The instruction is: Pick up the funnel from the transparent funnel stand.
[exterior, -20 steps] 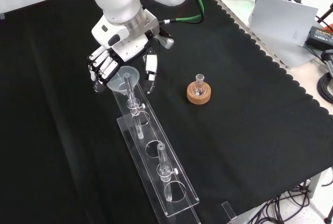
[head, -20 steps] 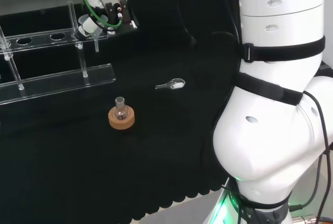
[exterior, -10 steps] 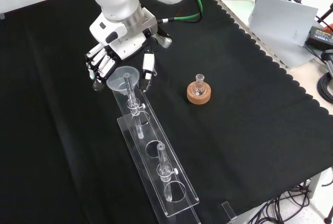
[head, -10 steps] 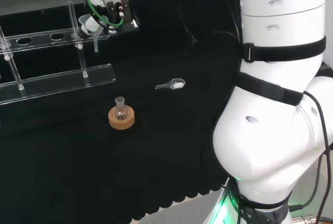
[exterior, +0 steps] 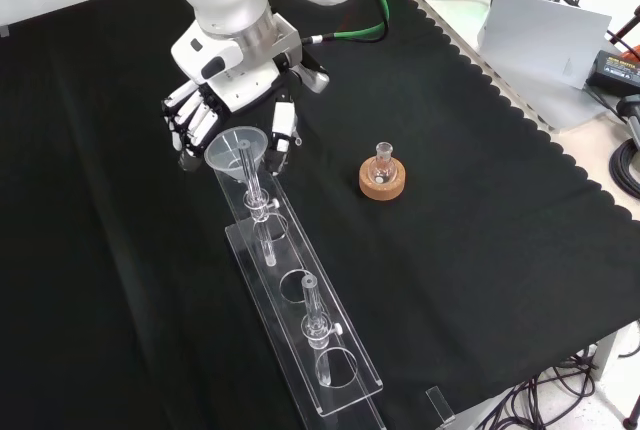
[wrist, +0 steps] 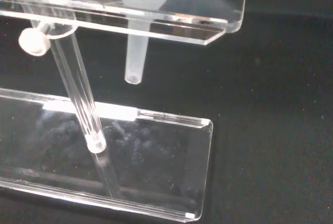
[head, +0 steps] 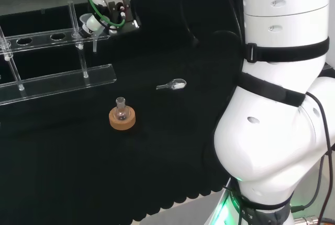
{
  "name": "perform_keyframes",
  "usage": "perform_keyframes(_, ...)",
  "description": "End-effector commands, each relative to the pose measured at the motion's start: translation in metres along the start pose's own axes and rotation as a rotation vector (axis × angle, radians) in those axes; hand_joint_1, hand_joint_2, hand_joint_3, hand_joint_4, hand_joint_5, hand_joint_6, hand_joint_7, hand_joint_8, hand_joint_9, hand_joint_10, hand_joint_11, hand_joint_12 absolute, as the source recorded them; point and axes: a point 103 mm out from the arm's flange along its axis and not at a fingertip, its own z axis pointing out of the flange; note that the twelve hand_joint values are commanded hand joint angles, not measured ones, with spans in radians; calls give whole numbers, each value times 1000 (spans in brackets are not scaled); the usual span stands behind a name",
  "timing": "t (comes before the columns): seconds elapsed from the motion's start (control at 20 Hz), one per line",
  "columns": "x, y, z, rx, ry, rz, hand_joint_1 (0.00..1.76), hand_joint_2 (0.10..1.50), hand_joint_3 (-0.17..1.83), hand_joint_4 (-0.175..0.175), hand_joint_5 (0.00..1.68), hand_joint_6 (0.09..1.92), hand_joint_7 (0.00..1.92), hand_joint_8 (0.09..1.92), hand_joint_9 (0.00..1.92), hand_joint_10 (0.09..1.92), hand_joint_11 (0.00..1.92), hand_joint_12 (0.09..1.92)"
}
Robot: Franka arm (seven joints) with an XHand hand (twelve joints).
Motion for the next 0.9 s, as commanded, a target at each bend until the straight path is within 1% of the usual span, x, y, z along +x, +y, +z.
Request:
perform_keyframes(0.05, -1, 1, 0, -5, 14, 12, 680, 788, 36, -44, 576, 87, 695, 537, 391, 668, 0, 1337)
perform_keyframes(0.15, -2, 2, -1, -19, 37, 28, 689, 788, 39, -43, 614, 87, 741, 540, 429, 654, 0, 1360)
perform_keyframes(0.3, -3, 3, -5, -55, 40, 36, 700, 788, 45, -33, 682, 96, 828, 535, 505, 611, 0, 1390)
perform_keyframes(0.45, -4, 4, -9, -67, 29, 35, 711, 788, 51, -27, 720, 130, 881, 529, 558, 578, 0, 1418)
perform_keyframes(0.7, -3, 4, -11, -84, 21, 30, 742, 781, 59, -26, 722, 185, 911, 526, 605, 546, 0, 1464)
perform_keyframes(0.8, -3, 3, -12, -90, 11, 23, 750, 774, 73, -26, 694, 266, 920, 524, 622, 525, 0, 1482)
perform_keyframes(0.9, -3, 2, -14, -97, 2, 17, 757, 761, 98, -26, 649, 387, 927, 524, 636, 513, 0, 1489)
